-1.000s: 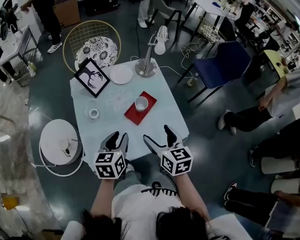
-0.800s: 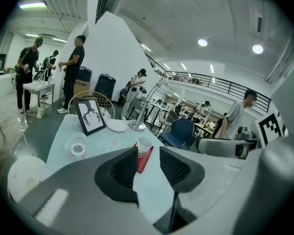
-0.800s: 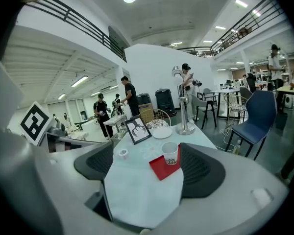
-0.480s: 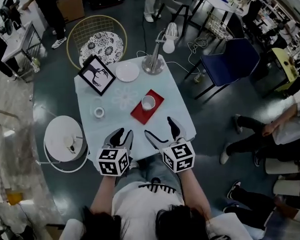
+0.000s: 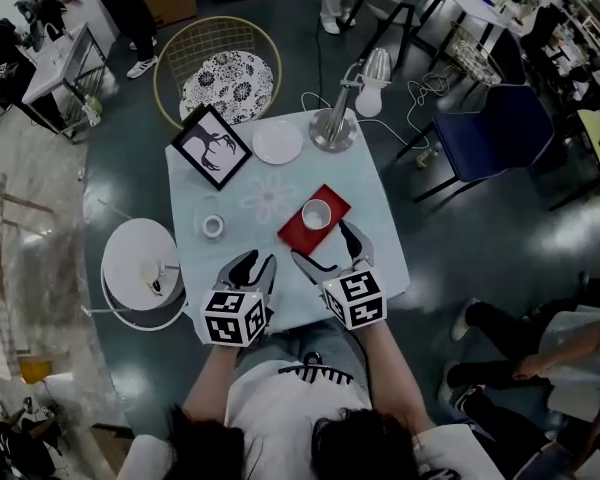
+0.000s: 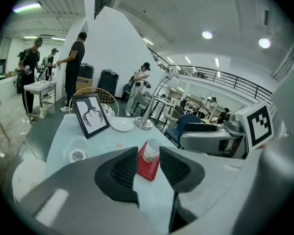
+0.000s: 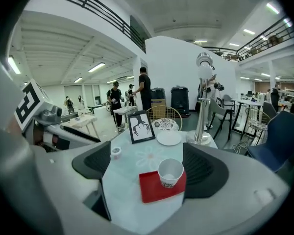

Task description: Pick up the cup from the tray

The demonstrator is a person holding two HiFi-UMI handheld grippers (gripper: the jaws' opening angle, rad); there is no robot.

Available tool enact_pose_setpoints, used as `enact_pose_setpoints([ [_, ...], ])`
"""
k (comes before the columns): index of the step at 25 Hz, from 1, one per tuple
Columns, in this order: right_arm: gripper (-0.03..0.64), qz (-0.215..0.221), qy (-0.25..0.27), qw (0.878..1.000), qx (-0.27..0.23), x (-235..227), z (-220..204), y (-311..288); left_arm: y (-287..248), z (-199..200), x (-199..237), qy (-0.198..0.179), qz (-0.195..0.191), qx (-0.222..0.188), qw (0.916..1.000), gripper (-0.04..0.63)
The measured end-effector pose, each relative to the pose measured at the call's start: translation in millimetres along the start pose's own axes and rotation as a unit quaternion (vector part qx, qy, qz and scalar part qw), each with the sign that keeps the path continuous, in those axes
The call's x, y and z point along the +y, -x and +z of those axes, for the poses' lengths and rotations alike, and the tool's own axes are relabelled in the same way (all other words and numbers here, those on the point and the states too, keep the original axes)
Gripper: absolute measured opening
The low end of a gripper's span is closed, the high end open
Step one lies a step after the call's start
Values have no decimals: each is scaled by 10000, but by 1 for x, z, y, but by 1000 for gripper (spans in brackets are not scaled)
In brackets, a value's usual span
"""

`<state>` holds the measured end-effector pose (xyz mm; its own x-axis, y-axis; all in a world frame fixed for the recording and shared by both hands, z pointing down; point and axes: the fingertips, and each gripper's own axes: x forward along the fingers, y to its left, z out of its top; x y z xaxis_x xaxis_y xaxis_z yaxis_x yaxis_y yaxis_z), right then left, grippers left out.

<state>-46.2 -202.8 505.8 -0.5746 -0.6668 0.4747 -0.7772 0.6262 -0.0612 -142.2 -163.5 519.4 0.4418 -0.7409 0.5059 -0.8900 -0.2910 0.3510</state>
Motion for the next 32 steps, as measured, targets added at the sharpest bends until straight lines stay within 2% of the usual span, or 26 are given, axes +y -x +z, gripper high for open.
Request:
enact_pose_setpoints([
  [3,471,38,237,9996,133,-14,-1,-15,-12,4,0,60,42,12,10000,245],
  [9,474,147,273,9986,436,-45,-13,-51,-36,7,3,183,204,155,9995,245],
  [14,490,546,509,9914,1078,-51,-42,-85,-57,3,7,250,297,316,9987,245],
  [19,508,751,508,9853,1448,-52,-72,-104,-68,5,11,302,369,331,9983,245],
  [21,508,749,517,9830,1593,-56,-79,-107,-73,6,6,190,310,351,9987,245],
  [24,512,706,502,9823,1661,-64,-87,-112,-83,5,4,67,317,449,9985,245],
  [30,512,949,457,9783,1786,-62,-96,-120,-97,2,4,29,453,510,9977,245],
  [32,509,839,550,9796,1742,-65,-94,-124,-101,1,3,37,461,539,9975,245],
])
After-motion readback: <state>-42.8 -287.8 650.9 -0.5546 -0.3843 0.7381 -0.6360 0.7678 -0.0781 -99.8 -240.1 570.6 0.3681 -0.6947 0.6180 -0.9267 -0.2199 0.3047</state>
